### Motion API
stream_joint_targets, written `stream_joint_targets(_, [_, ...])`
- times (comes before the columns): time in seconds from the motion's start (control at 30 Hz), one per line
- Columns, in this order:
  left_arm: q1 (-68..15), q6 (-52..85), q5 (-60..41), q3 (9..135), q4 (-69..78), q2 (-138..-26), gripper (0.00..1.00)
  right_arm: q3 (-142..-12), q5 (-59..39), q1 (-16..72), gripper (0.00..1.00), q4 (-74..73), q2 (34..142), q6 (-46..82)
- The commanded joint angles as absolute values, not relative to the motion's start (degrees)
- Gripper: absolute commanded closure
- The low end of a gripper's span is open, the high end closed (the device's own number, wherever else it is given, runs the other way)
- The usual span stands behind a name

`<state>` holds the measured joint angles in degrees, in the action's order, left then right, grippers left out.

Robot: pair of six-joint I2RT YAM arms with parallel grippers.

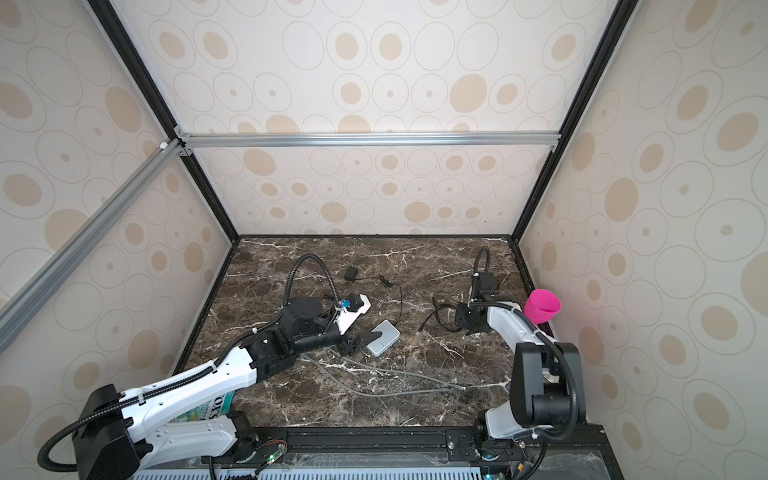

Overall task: Insert the plug into the switch port
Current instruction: 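Hold the coiled cable up with the right gripper while the left lowers beside the router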

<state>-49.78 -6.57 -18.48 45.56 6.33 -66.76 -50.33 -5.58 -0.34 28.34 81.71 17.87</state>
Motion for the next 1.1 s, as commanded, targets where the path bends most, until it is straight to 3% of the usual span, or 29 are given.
stream_joint_targets(0.0, [-50.1,-27.0,-22.9,43.3,13.1,-65.8,0.36,-48.9,-8.6,0.3,1.0,30.4,77.2,27.2])
stream_joint_targets(0.23, [-51.5,-48.5,-19.2,34.2,28.3,-63.4,0.34,-44.9,-17.0,2.6,1.0,31.5,68.8,38.5])
stream_joint_targets(0.5, [-56.2,-58.7,-12.8,32.8,31.6,-68.3,0.34,-41.8,-25.2,5.0,1.0,30.1,63.0,46.0])
stream_joint_targets(1.07, [-57.3,-59.3,-3.6,32.6,45.4,-75.0,0.38,-42.2,-33.0,6.3,1.0,34.8,57.1,48.6])
